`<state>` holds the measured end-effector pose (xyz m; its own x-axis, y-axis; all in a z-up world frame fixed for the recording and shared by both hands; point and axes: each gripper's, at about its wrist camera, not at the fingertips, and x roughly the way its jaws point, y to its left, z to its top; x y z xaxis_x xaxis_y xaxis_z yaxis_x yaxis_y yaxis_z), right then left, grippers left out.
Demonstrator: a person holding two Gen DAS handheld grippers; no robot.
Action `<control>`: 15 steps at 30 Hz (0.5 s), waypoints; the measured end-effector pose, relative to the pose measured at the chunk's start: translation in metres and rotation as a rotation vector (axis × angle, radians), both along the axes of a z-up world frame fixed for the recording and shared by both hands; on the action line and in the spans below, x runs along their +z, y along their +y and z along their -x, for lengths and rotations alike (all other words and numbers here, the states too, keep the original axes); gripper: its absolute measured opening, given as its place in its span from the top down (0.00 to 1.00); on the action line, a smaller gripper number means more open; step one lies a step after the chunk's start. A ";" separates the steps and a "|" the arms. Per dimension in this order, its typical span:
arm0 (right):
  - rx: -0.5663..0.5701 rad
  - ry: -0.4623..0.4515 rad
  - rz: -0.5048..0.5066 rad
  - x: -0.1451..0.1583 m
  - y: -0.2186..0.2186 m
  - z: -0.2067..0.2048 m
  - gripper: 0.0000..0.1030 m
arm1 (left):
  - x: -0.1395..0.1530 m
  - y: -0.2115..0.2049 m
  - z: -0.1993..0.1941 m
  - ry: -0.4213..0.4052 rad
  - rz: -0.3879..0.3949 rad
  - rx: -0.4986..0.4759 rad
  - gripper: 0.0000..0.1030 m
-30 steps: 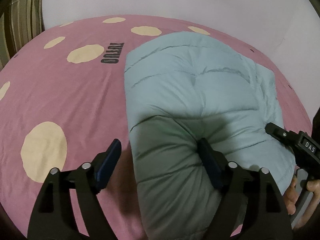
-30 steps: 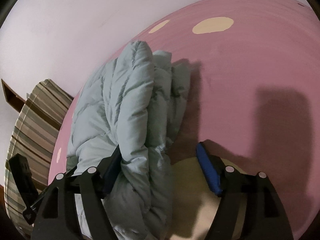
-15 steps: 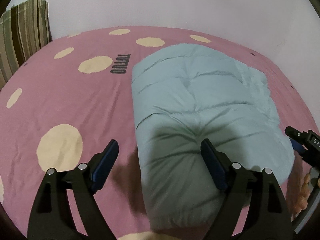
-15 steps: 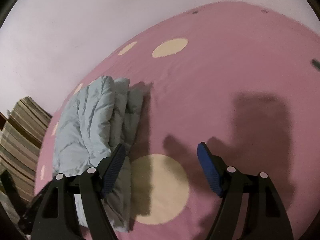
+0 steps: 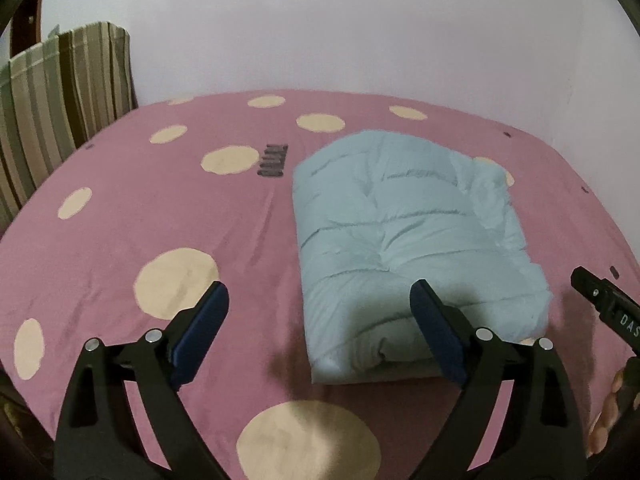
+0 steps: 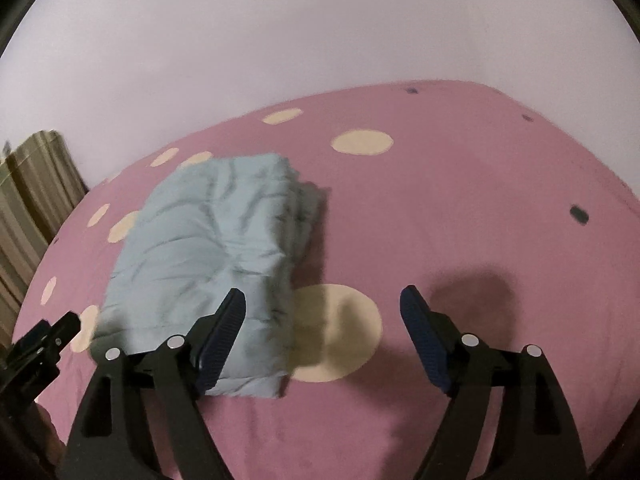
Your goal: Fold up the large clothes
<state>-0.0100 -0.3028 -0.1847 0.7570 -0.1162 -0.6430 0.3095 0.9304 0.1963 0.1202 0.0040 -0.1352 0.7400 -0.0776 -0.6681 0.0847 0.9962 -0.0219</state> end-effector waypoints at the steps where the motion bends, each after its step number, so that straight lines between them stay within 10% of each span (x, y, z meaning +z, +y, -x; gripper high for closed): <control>1: 0.012 -0.010 0.013 0.004 0.005 0.002 0.23 | 0.005 0.000 0.005 -0.016 -0.003 0.005 0.10; 15: 0.050 -0.108 0.155 0.040 0.053 0.032 0.17 | 0.041 -0.001 0.053 -0.125 -0.029 0.016 0.04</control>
<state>-0.0423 -0.2497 -0.1444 0.8277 -0.1681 -0.5354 0.2474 0.9657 0.0793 0.0667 0.0025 -0.0946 0.8187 -0.0469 -0.5723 0.0690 0.9975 0.0169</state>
